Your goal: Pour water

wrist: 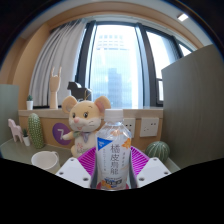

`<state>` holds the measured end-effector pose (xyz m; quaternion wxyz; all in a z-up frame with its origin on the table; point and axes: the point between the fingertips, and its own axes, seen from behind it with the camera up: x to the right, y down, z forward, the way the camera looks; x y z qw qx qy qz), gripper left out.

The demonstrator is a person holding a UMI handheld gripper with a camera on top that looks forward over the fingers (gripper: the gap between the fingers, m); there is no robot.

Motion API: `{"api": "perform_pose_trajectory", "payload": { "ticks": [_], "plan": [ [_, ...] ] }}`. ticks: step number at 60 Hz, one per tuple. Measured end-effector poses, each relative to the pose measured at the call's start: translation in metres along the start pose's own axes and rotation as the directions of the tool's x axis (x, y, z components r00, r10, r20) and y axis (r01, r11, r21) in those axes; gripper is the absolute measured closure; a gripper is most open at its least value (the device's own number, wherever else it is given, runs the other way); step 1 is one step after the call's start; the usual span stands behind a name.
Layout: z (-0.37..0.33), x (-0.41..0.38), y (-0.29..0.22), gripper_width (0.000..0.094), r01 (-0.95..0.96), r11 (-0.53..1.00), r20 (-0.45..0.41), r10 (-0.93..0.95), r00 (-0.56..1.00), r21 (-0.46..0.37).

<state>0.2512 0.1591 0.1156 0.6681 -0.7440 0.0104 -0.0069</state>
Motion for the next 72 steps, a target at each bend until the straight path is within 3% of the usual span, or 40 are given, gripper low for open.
{"api": "perform_pose_trajectory", "payload": {
  "ticks": [7, 13, 18, 57, 72],
  "plan": [
    [0.0, 0.001, 0.005, 0.0372, 0.017, 1.0, -0.003, -0.017, 1.0, -0.009],
    [-0.006, 0.009, 0.018, 0.0178, 0.019, 0.998, -0.043, -0.021, 0.999, -0.056],
    [-0.022, 0.006, 0.023, 0.0102, 0.016, 0.998, -0.038, -0.018, 0.999, -0.064],
    [-0.293, -0.147, 0.109, 0.0097, -0.065, 0.963, 0.073, 0.087, 0.994, -0.263],
    [-0.345, -0.184, 0.075, 0.0096, -0.012, 0.979, 0.122, 0.038, 0.992, -0.204]
  ]
}}
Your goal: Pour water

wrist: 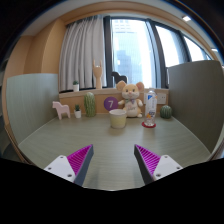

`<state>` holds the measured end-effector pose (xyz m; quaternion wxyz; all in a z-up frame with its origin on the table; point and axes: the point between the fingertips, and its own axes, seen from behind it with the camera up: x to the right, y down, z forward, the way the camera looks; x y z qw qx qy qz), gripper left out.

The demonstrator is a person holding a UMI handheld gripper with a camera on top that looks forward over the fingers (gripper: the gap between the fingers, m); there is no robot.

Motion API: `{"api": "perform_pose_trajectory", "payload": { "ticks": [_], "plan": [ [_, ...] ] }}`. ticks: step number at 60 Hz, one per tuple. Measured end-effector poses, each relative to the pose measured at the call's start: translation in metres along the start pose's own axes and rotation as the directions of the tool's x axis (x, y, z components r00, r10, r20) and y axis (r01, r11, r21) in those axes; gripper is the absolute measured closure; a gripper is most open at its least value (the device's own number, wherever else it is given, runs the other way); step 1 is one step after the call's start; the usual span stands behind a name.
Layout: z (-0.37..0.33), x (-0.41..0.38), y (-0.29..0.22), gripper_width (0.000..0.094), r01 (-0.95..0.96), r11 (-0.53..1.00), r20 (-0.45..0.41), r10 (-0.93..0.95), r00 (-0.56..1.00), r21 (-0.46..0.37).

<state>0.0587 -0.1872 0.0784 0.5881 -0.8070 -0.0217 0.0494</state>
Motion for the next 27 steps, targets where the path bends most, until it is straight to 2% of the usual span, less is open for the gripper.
{"api": "perform_pose_trajectory", "payload": {
  "ticks": [11, 27],
  "plan": [
    [-0.032, -0.006, -0.033, 0.0095, 0.016, 0.998, 0.002, -0.016, 1.0, 0.058],
    [-0.053, 0.002, -0.052, 0.0096, 0.017, 0.997, -0.039, -0.014, 0.999, 0.077]
  ]
}}
